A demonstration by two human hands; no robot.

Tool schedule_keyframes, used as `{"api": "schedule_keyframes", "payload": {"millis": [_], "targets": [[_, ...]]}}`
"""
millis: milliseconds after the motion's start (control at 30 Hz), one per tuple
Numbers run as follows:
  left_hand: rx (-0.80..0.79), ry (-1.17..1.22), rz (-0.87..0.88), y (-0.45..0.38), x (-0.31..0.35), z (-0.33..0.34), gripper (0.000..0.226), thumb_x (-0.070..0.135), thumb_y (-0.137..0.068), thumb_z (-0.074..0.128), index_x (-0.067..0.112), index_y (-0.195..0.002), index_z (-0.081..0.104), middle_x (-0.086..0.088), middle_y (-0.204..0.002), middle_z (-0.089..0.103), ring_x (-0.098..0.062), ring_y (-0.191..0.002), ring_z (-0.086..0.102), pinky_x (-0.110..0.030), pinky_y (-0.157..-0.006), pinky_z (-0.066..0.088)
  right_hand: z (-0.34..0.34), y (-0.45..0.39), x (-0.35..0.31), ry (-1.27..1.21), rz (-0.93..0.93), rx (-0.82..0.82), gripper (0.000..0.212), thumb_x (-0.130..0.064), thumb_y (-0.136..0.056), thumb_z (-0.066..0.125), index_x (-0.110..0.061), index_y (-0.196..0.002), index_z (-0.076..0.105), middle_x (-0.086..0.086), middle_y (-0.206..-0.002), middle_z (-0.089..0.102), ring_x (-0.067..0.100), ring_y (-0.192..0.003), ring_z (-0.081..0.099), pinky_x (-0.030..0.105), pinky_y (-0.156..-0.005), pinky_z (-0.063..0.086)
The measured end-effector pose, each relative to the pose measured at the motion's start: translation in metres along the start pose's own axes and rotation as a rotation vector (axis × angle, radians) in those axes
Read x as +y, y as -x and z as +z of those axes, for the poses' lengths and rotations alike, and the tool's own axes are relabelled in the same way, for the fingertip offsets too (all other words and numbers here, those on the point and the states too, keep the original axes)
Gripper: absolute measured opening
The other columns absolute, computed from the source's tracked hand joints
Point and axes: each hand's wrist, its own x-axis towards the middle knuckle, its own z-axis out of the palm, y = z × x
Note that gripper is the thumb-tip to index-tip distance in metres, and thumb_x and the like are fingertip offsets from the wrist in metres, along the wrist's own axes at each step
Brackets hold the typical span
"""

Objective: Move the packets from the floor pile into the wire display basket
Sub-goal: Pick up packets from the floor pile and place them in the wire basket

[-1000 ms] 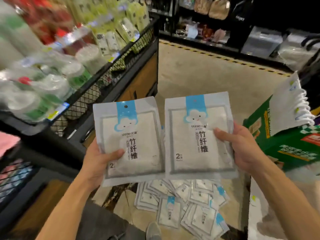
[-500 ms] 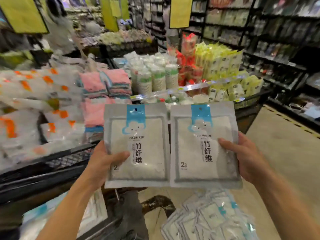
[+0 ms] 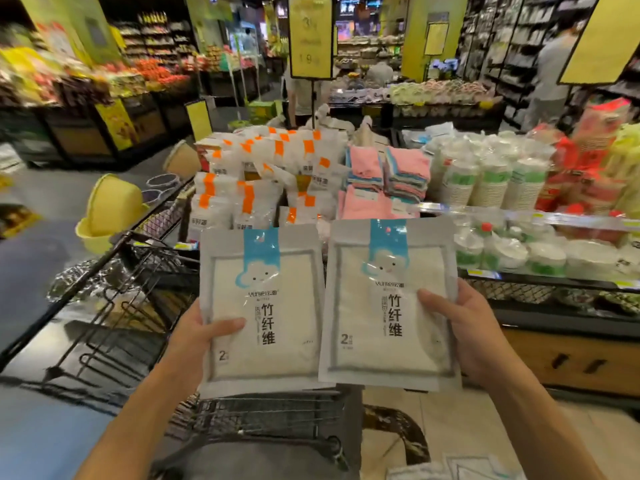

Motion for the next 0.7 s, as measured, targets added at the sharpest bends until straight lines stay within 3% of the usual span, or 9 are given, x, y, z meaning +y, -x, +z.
{"api": "schedule_keyframes", "payload": {"millis": [67,167,333,467,533,600,633,700], "targets": [[0.033,0.054,-0.005,0.005,-0.001,-0.03,0.092,0.019,-0.044,0.097,0.006,-0.126,0.059,-0.022,-0.114,0.073,-0.039,-0.097,0.074,-0.043,-0.067,0.064,0.026,-0.006,0.014,0.001,0.019,-0.059,0.034,-0.002,-0.095,0.061,-0.013,-0.127,0.061,0.015,-0.114,0.076,0.034,-0.1,0.076,0.046,-0.076,0.065],[0.077,0.077,-0.024,0.011,-0.002,-0.076,0.051,-0.004,-0.074,0.075,0.007,-0.122,0.06,-0.02,-0.11,0.075,-0.037,-0.094,0.075,-0.042,-0.065,0.064,0.064,-0.017,0.039,0.007,0.05,-0.088,0.036,-0.003,-0.094,0.063,-0.013,-0.129,0.061,0.017,-0.116,0.076,0.037,-0.101,0.075,0.052,-0.081,0.063],[0.115,0.013,-0.067,-0.003,-0.012,-0.151,0.045,0.002,-0.081,0.077,0.008,-0.123,0.06,-0.018,-0.112,0.075,-0.037,-0.099,0.074,-0.042,-0.071,0.064,0.125,-0.032,0.079,-0.001,0.096,-0.084,0.033,0.0,-0.094,0.062,-0.01,-0.125,0.062,0.02,-0.113,0.076,0.04,-0.1,0.074,0.056,-0.084,0.06],[0.12,-0.038,-0.117,-0.021,-0.03,-0.2,0.044,-0.001,-0.086,0.069,0.009,-0.127,0.058,-0.015,-0.115,0.075,-0.036,-0.105,0.073,-0.053,-0.087,0.059,0.158,-0.04,0.11,0.028,0.125,-0.051,0.034,-0.001,-0.093,0.064,-0.009,-0.126,0.061,0.02,-0.115,0.075,0.036,-0.098,0.075,0.048,-0.077,0.064],[0.124,-0.037,-0.153,-0.03,-0.039,-0.217,0.044,0.001,-0.087,0.069,0.01,-0.128,0.058,-0.015,-0.116,0.075,-0.035,-0.106,0.073,-0.059,-0.093,0.055,0.17,-0.043,0.12,0.041,0.137,-0.047,0.044,-0.01,-0.083,0.078,-0.01,-0.124,0.061,0.019,-0.113,0.076,0.035,-0.096,0.076,0.044,-0.071,0.065],[0.132,-0.046,-0.178,-0.04,-0.046,-0.227,0.041,0.002,-0.087,0.069,0.011,-0.126,0.059,-0.014,-0.114,0.075,-0.035,-0.105,0.073,-0.062,-0.094,0.054,0.179,-0.047,0.127,0.085,0.146,-0.072,0.084,-0.034,-0.052,0.1,-0.011,-0.123,0.062,0.018,-0.111,0.077,0.035,-0.095,0.076,0.041,-0.066,0.065],[0.137,-0.042,-0.189,-0.045,-0.049,-0.231,0.04,0.002,-0.087,0.068,0.012,-0.125,0.059,-0.013,-0.114,0.075,-0.034,-0.105,0.073,-0.061,-0.093,0.054,0.183,-0.049,0.128,0.098,0.156,-0.073,0.094,-0.041,-0.042,0.102,-0.012,-0.122,0.062,0.017,-0.11,0.077,0.035,-0.094,0.076,0.04,-0.066,0.064],[0.15,-0.029,-0.221,-0.058,-0.055,-0.236,0.04,0.0,-0.089,0.066,0.013,-0.126,0.058,-0.013,-0.113,0.076,-0.035,-0.105,0.073,-0.06,-0.092,0.055,0.189,-0.059,0.133,0.127,0.156,-0.047,0.076,-0.032,-0.054,0.096,-0.013,-0.12,0.063,0.017,-0.109,0.077,0.034,-0.092,0.077,0.039,-0.064,0.064]]}}
